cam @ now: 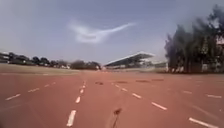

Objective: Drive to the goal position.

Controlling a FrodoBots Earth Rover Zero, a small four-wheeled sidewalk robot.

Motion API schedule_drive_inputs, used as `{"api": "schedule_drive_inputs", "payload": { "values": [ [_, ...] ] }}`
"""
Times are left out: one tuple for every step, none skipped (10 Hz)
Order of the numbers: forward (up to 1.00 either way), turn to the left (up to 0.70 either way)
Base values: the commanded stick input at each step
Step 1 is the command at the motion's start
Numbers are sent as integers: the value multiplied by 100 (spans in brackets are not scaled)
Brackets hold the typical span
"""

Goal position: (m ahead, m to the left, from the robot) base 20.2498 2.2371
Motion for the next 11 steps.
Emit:
{"api": "schedule_drive_inputs", "payload": {
  "values": [
    [70,0],
    [70,0],
    [70,0],
    [70,0],
    [70,0],
    [70,0],
    [70,0],
    [70,0],
    [70,0],
    [70,0],
    [70,0]
  ]
}}
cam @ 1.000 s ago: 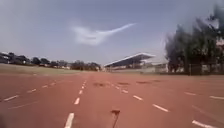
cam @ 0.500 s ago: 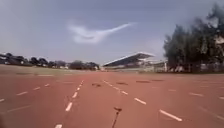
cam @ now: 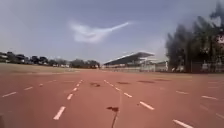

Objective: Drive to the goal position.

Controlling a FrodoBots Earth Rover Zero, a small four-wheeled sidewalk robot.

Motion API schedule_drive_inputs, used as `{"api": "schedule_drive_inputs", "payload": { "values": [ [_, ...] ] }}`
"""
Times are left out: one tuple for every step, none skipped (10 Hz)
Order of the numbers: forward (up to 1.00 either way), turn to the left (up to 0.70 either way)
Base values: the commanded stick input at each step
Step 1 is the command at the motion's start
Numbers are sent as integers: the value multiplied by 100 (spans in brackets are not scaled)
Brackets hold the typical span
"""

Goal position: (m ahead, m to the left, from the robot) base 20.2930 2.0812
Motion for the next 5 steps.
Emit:
{"api": "schedule_drive_inputs", "payload": {
  "values": [
    [70,0],
    [70,0],
    [70,0],
    [70,0],
    [70,0]
  ]
}}
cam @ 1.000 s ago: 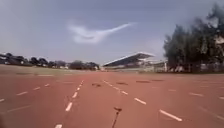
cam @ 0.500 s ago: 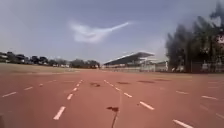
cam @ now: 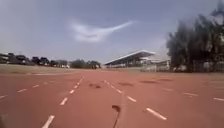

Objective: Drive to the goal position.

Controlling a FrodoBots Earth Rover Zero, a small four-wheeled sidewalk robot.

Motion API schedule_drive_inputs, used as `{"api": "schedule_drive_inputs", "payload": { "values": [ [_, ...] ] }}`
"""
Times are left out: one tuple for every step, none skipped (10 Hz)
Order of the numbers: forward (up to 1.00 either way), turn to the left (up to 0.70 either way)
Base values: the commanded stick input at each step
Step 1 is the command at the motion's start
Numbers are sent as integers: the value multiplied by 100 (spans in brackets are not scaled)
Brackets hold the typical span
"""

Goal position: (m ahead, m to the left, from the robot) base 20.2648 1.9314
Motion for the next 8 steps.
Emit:
{"api": "schedule_drive_inputs", "payload": {
  "values": [
    [70,0],
    [70,0],
    [70,0],
    [70,0],
    [70,0],
    [70,0],
    [70,0],
    [70,0]
  ]
}}
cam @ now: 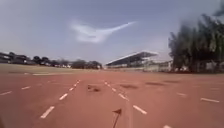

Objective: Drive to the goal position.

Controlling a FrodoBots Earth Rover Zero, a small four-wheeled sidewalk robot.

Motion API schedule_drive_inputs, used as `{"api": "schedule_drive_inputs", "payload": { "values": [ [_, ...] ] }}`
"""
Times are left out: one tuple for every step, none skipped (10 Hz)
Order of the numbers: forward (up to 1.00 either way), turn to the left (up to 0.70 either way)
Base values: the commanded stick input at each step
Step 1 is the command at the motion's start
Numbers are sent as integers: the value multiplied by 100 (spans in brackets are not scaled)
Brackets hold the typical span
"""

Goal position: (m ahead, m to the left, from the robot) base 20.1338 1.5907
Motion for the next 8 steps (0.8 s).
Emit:
{"api": "schedule_drive_inputs", "payload": {
  "values": [
    [70,0],
    [70,0],
    [70,0],
    [70,0],
    [70,0],
    [70,0],
    [70,0],
    [70,0]
  ]
}}
